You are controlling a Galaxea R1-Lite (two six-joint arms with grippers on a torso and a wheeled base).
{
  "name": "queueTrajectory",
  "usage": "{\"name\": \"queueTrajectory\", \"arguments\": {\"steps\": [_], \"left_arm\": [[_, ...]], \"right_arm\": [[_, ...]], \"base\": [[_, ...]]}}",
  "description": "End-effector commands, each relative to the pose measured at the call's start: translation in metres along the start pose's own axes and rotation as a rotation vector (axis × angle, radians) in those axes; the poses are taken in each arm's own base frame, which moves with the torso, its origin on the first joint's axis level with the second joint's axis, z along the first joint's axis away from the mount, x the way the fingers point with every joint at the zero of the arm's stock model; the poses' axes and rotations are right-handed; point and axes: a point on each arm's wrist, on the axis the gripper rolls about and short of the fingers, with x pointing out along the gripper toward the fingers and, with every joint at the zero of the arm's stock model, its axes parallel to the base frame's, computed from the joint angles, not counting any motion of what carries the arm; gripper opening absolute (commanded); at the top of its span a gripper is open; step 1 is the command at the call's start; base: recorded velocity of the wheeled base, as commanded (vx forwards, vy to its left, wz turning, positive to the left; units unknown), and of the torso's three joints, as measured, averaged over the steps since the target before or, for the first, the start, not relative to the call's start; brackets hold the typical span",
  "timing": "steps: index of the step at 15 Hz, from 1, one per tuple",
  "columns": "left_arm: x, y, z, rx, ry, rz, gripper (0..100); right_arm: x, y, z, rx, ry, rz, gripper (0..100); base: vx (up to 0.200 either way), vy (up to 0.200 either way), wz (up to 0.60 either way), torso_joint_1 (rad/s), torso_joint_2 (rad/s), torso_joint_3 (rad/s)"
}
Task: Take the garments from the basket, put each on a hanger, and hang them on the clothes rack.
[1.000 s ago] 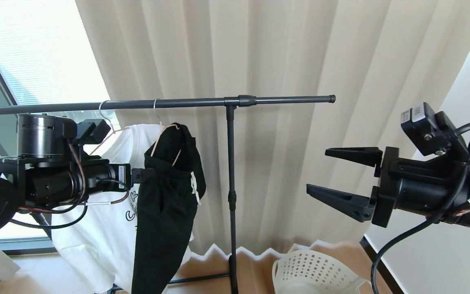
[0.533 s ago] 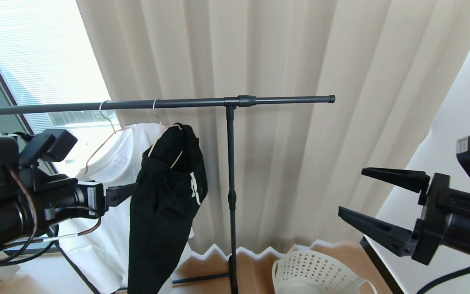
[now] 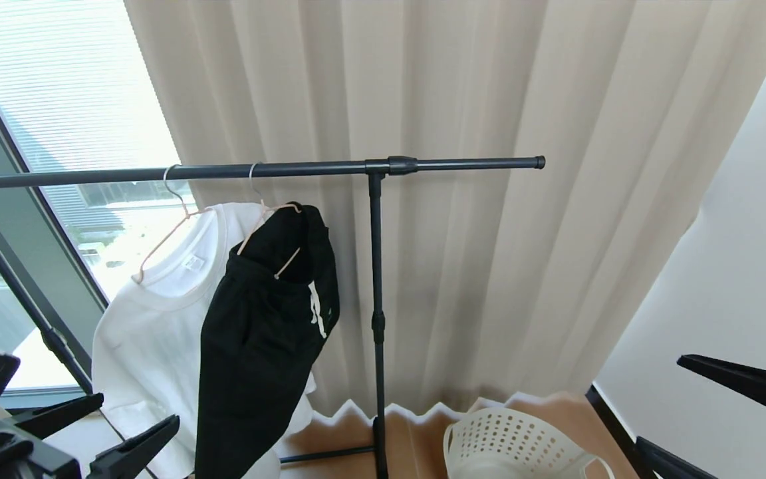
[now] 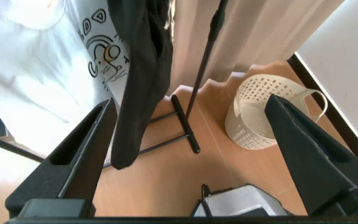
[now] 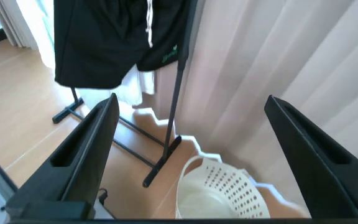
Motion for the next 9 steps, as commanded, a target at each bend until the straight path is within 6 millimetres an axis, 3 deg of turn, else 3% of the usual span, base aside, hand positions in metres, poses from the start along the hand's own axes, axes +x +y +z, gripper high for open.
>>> {"name": "queueTrajectory", "arguments": {"steps": [1, 7, 9], "left_arm": [[-0.026, -0.001, -0.036, 0.006, -0.058, -0.003, 100], [-0.054, -0.001, -0.085, 0.006, -0.068, 0.003, 100], [-0.062, -0.001, -0.093, 0.007, -0.091, -0.001, 100]], "right_arm": [[-0.028, 0.005, -0.029, -0.001, 0.001, -0.034, 100], [-0.079, 0.017, -0.088, 0.017, 0.066, -0.095, 100], [-0.084, 0.018, -0.093, 0.062, 0.053, -0.115, 100]], "base": [[0.0, 0.0, 0.0, 0.0, 0.0, 0.0], [0.0, 0.0, 0.0, 0.0, 0.0, 0.0], [0.0, 0.0, 0.0, 0.0, 0.0, 0.0]]}}
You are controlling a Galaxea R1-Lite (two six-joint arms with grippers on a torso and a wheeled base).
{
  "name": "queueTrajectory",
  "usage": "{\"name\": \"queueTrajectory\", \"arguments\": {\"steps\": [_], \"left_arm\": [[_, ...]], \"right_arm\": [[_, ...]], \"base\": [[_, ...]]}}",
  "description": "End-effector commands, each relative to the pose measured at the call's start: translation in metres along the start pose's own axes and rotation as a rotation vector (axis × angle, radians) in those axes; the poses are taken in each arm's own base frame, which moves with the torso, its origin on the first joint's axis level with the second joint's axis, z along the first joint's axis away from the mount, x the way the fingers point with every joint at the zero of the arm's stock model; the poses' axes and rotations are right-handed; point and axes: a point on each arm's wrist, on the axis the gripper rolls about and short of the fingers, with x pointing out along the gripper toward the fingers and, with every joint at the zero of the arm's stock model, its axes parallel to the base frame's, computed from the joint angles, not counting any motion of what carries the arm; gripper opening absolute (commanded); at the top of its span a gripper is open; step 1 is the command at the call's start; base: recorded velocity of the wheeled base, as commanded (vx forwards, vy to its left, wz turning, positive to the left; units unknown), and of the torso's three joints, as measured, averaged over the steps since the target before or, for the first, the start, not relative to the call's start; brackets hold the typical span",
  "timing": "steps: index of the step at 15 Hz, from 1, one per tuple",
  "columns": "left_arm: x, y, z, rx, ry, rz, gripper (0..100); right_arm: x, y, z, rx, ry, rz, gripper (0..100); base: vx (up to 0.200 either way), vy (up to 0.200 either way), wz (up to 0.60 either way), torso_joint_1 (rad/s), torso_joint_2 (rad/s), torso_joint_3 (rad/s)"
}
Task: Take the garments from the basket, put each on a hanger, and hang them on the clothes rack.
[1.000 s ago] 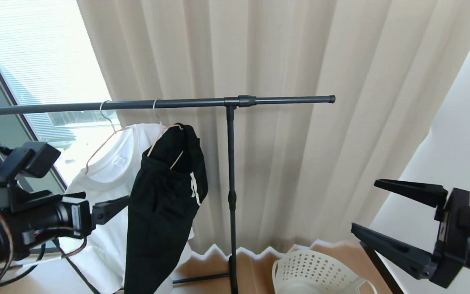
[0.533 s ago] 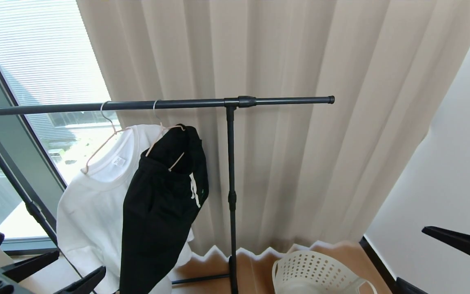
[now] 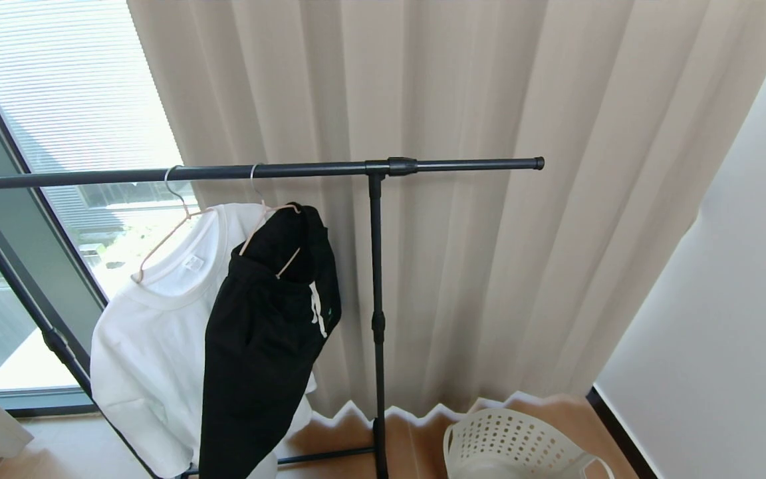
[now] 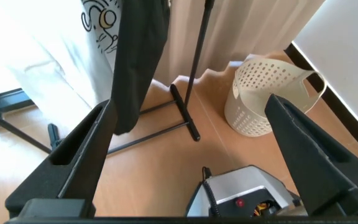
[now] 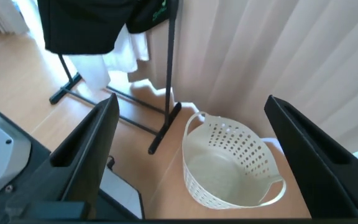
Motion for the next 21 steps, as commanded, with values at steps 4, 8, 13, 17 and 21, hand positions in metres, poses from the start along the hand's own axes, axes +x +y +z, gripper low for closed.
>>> {"name": "queueTrajectory", "arguments": {"steps": [4, 8, 13, 17, 21], "left_arm": [[-0.013, 0.0, -0.009, -0.009, -0.096, 0.079, 100], [-0.018, -0.002, -0.013, -0.003, -0.182, 0.25, 100], [-0.028, -0.006, -0.02, 0.031, -0.342, 0.299, 100], [-0.032, -0.008, -0.022, 0.041, -0.404, 0.215, 100], [-0.031, -0.008, -0.023, 0.045, -0.403, 0.211, 100]], "right_arm": [[-0.013, 0.002, -0.011, 0.071, -0.127, -0.122, 100], [-0.019, 0.006, -0.014, 0.108, -0.197, -0.344, 100], [-0.021, 0.011, -0.015, 0.131, -0.244, -0.521, 100], [-0.024, 0.013, -0.016, 0.135, -0.295, -0.563, 100], [-0.023, 0.013, -0.016, 0.168, -0.305, -0.525, 100]], "base": [[0.0, 0.0, 0.0, 0.0, 0.0, 0.0], [0.0, 0.0, 0.0, 0.0, 0.0, 0.0], [0.0, 0.0, 0.0, 0.0, 0.0, 0.0], [0.0, 0.0, 0.0, 0.0, 0.0, 0.0], [0.0, 0.0, 0.0, 0.0, 0.0, 0.0]]}}
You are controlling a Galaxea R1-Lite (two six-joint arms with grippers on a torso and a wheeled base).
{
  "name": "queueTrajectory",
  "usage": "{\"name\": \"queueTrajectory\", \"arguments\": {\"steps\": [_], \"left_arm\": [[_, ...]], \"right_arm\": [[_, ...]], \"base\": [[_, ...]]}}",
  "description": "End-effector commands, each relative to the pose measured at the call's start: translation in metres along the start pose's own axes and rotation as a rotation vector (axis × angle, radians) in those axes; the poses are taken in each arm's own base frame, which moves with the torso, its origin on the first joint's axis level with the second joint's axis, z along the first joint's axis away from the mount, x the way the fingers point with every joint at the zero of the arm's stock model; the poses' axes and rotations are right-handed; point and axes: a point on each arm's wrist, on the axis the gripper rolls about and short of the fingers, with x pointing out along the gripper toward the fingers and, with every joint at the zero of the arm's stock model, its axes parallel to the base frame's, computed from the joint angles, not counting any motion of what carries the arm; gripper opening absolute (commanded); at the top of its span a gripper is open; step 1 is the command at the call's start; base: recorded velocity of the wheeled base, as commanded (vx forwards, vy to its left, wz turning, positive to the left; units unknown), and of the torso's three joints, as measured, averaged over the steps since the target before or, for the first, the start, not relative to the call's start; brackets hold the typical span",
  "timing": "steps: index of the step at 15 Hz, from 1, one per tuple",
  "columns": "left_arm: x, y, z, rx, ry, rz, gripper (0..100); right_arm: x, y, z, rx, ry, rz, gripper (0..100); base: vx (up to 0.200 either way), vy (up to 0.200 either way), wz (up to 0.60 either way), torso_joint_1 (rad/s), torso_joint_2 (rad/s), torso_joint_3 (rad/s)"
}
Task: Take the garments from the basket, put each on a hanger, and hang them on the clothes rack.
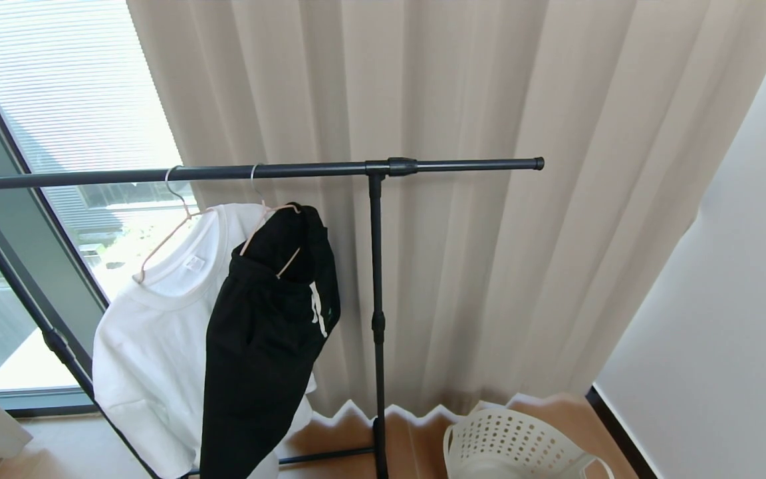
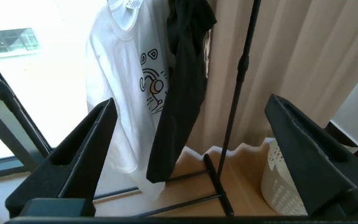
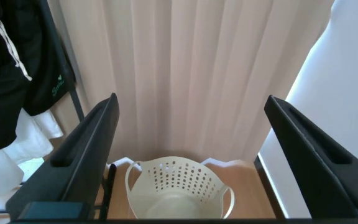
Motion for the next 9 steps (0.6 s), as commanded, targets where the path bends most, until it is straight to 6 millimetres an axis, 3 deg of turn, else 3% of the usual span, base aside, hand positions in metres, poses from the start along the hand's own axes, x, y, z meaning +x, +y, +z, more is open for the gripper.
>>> {"name": "queueTrajectory", "arguments": {"steps": [1, 9], "left_arm": [[-0.0001, 0.0, -0.0003, -0.003, -0.003, 0.002, 100], [0.0, 0.0001, -0.0006, -0.021, -0.003, 0.01, 100]], "right_arm": [[0.0, 0.0, 0.0, 0.0, 0.001, 0.001, 100], [0.0, 0.0, 0.0, 0.005, 0.001, 0.001, 100]], "base": [[0.0, 0.0, 0.0, 0.0, 0.0, 0.0], [0.0, 0.0, 0.0, 0.0, 0.0, 0.0]]}}
